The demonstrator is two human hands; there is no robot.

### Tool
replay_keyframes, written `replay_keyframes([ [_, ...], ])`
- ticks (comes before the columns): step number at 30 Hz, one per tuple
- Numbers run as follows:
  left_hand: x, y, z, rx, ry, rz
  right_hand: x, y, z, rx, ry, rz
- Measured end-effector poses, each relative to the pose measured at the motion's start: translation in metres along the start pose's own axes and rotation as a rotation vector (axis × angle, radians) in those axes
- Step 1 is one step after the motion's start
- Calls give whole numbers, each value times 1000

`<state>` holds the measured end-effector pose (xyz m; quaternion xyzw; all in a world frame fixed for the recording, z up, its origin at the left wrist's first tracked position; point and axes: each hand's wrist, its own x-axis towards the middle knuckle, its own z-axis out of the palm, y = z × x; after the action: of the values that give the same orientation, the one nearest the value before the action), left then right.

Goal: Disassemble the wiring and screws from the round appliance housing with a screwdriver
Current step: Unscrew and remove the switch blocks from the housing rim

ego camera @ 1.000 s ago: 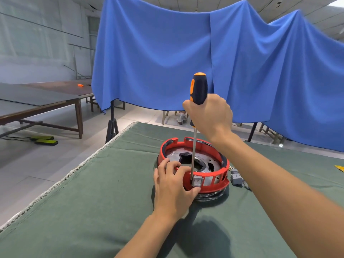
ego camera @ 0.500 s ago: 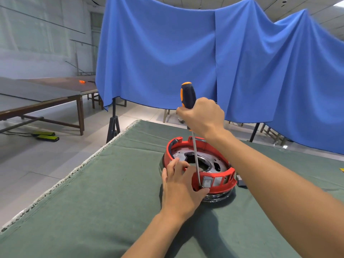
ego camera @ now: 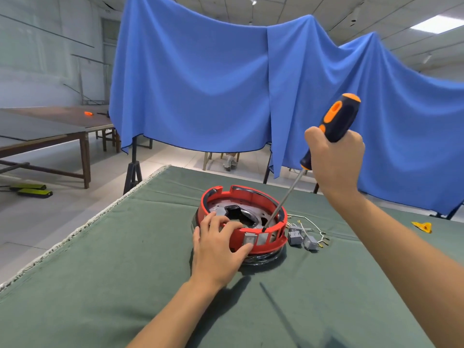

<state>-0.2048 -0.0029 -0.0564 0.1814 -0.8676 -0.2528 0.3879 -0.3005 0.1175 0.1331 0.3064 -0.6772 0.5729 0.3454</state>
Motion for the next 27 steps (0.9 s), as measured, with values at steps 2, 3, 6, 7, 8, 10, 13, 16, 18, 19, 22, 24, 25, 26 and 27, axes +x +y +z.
replay_keyframes([
  [2, -1, 0, -1, 7, -3, 2, -4, 4, -5, 5, 21, -10],
  [3, -2, -1, -1, 10, -4, 5, -6, 6, -6, 8, 28, -12],
  [6, -3, -1, -2, 9, 4, 14, -10, 12, -5, 13, 43, -2],
  [7, -3, -1, -2, 1, 12, 16, -11, 14, -4, 15, 44, 1],
  [8, -3, -1, -2, -8, 19, 17, -12, 16, -3, 16, 40, 1],
  [10, -3, -1, -3, -15, 19, 14, -14, 18, -1, 11, 32, 3],
  [13, -3, -2, -2, -8, 10, 12, -17, 19, 1, 24, 42, 3],
  [16, -2, -2, -3, -22, 20, 11, -16, 19, 1, 41, 60, 12],
  [18, -2, -2, -3, -20, 23, 8, -16, 20, 1, 60, 66, 22],
  [19, -2, -2, -3, -15, 25, 9, -16, 20, 1, 69, 65, 27],
  [22, -1, -3, -3, -6, 36, 19, -17, 22, 2, 77, 64, 53],
  [24, -1, -3, -3, -4, 40, 21, -16, 24, 2, 90, 55, 84],
  [25, 0, -2, -3, -4, 43, 20, -16, 24, 3, 98, 49, 105],
  [26, 0, -2, -3, -6, 48, 18, -16, 25, 3, 103, 46, 127],
  [27, 0, -1, -2, -10, 54, 15, -16, 26, 4, 106, 48, 149],
])
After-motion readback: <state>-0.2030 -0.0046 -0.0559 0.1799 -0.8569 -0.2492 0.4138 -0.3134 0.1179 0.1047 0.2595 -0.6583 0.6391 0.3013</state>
